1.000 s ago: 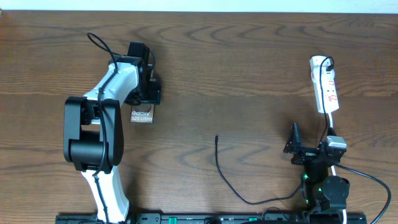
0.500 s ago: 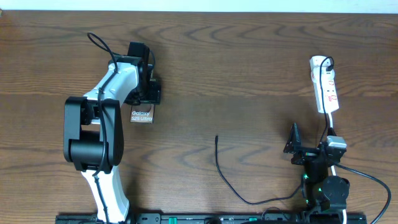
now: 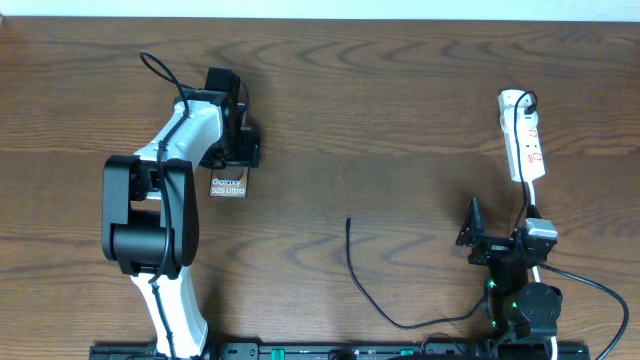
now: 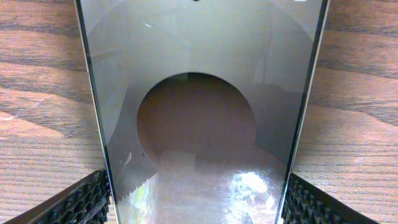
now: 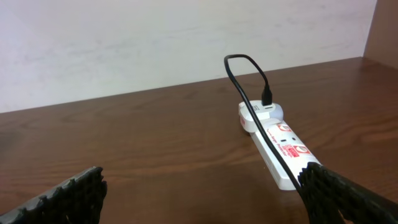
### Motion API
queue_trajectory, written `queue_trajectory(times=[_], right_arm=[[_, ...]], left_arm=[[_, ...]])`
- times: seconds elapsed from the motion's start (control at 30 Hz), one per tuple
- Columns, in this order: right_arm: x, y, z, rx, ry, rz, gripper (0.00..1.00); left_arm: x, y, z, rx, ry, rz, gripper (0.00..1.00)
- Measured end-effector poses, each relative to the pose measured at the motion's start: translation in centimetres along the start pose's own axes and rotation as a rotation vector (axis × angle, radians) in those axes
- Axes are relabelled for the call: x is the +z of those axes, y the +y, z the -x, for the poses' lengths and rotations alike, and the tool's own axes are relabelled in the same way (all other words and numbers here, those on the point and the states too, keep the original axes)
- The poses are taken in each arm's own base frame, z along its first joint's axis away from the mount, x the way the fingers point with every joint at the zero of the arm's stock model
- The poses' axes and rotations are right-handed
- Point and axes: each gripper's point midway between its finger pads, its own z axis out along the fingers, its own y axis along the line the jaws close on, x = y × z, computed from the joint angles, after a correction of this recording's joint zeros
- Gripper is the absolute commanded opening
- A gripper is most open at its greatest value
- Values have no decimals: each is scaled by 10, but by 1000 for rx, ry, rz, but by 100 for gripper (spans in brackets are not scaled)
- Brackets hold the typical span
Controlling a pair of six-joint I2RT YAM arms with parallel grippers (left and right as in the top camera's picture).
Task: Plug charger to phone and switch on socket
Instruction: 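Close the left gripper on the phone's sides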
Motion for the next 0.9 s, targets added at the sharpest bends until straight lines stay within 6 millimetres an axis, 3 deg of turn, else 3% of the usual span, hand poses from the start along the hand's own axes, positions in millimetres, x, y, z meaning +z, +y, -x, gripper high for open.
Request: queue_trajectory(times=[0.9], right_arm=[[0,0,0,0,0,0,99]], left_arm=[[0,0,1,0,-4,-1,82]])
